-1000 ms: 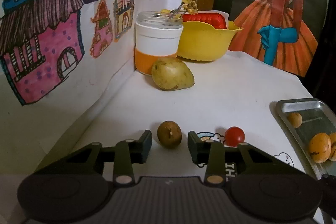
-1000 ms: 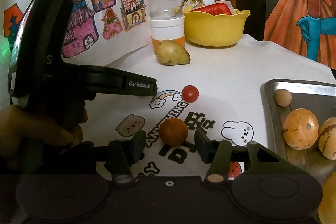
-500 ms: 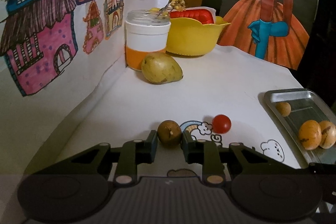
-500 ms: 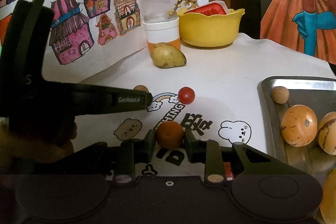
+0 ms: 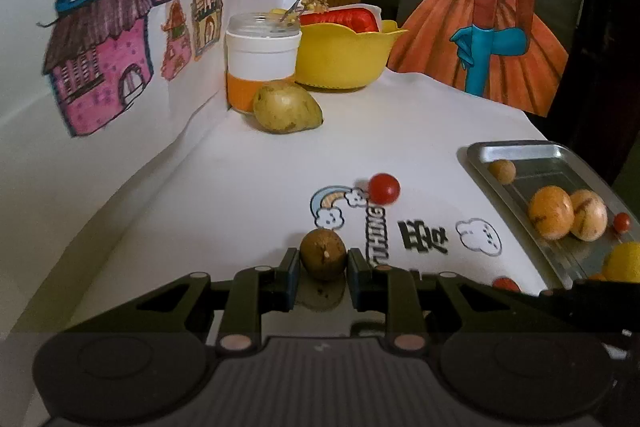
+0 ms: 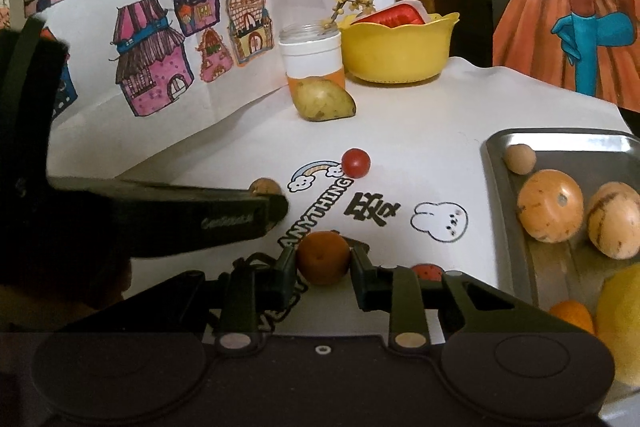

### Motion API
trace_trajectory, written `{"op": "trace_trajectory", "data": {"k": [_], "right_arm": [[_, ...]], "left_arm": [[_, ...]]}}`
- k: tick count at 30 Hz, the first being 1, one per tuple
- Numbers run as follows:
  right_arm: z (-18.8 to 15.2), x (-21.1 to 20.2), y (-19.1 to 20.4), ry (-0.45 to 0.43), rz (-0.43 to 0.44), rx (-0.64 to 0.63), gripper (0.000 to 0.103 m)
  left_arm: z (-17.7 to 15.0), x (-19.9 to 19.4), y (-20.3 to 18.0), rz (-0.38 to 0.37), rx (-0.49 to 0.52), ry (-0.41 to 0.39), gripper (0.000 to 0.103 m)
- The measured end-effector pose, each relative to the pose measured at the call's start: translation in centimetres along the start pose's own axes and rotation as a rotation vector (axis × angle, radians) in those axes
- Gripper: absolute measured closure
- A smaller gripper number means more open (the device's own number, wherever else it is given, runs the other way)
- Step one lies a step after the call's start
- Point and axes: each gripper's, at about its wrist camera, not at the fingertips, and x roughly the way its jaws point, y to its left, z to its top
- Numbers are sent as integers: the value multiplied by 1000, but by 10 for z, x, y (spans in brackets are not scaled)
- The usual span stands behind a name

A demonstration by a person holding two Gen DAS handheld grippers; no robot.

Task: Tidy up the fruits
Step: 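Close the left tool on the brown kiwi while the right tool closes on the tangerine, then carry the kiwi with the left tool while the right tool carries the tangerine over the tray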

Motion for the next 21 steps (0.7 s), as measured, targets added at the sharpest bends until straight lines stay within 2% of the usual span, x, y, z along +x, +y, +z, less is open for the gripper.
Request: {"op": "trace_trajectory", "data": {"k": [10,21], "right_arm": [[-15,-35,-8,-23,-2,42,72],[-35,-83,-22,-76,-23,56,72]], "left_arm": [[-19,-29,-15,-6,20,25,76],[-41,-53,-50,-42,49,40,76]]}}
